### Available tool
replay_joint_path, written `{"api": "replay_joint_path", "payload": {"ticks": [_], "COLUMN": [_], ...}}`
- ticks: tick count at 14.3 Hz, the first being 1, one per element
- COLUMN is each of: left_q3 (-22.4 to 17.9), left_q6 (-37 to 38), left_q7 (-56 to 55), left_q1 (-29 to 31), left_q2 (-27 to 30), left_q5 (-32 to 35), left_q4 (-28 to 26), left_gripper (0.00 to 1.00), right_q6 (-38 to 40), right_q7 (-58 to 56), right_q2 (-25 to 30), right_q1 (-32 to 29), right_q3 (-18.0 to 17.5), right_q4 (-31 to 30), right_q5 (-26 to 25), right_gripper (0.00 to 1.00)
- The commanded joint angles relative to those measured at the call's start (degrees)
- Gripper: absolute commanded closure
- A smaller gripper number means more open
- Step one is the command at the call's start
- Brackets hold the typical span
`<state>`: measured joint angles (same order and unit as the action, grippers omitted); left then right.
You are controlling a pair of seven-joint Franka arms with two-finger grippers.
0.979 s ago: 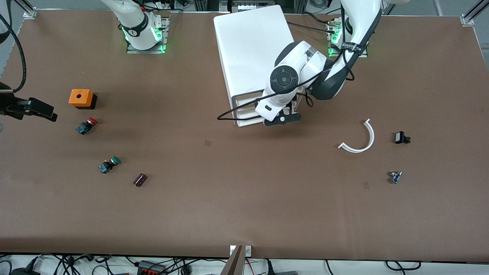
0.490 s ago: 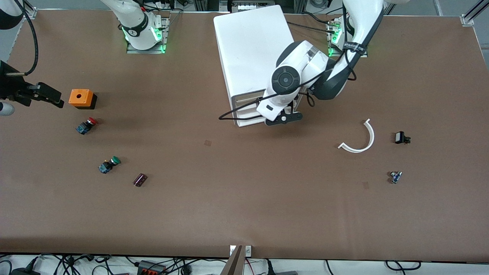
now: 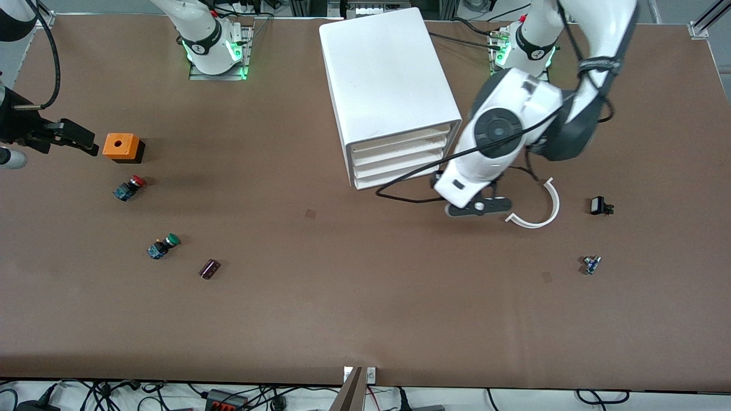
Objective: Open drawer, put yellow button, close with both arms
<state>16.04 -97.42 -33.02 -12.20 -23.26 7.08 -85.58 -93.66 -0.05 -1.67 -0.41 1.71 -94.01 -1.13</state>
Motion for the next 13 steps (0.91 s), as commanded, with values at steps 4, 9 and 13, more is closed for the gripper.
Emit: {"api": "replay_joint_path", "payload": {"ticks": [4,9,13], "left_q3": [1.18,1.18,0.58], "left_q6": [5.13,12.58,19.44], "left_q7": [21.57,26.51,33.27], "left_q1": [10.43,15.09,20.09], "left_q2": [2.51,9.18,11.12], "left_q5": [1.71,1.00,-5.63], "left_q4": [6.56,7.53,7.44], "left_gripper": [0.00,0.00,0.00], "right_q6": [1.03,1.29,1.82], "right_q7": [-1.10,-1.09,-1.01], "right_q2": [2.29,2.11,2.29], "right_q1": [0.32,0.32,0.32], "right_q3": [0.49,0.49,0.31], "right_q4": [-1.44,-1.17,-1.26], "right_q5": [-0.19,-0.10,-0.27], "right_gripper": [0.00,0.00,0.00]}}
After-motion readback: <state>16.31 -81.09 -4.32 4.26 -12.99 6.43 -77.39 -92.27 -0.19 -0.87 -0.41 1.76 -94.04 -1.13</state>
